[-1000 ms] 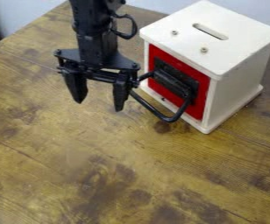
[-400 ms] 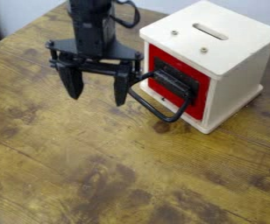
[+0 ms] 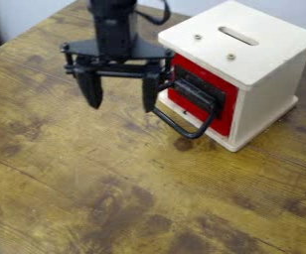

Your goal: Close the drawer

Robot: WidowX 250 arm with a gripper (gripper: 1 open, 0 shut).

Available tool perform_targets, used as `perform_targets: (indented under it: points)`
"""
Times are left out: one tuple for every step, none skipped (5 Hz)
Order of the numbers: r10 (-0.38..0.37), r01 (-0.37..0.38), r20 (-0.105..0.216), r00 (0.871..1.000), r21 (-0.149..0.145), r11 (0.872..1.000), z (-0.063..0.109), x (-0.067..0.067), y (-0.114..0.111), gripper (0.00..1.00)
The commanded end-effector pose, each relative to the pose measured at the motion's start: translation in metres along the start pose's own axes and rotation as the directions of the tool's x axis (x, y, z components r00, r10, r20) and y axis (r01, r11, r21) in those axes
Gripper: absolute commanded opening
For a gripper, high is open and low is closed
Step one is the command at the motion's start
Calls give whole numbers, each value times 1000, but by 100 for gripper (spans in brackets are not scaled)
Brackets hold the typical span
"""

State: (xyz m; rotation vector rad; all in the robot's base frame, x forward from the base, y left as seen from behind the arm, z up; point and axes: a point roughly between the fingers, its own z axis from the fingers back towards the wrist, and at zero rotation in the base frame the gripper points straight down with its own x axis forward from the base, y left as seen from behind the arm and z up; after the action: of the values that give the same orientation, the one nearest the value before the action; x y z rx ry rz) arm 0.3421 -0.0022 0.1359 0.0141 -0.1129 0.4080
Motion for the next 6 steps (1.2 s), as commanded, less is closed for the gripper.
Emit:
perform_targets:
  points:
    - [11,-11,52,999,-6,1000,23,3,-11,100]
    - [-5,6,40,999,-5,1000,13,2,-6,100]
    - [-13,13,23,1000,1,1000,7,-2,0,100]
    - [13,-13,23,1000,-7,1000,-8,-1,4,100]
    - [28,-28,23,999,-3,1000,-19,2,7,100]
    - [57,-57,30,998,-4,998,-27,8,6,100]
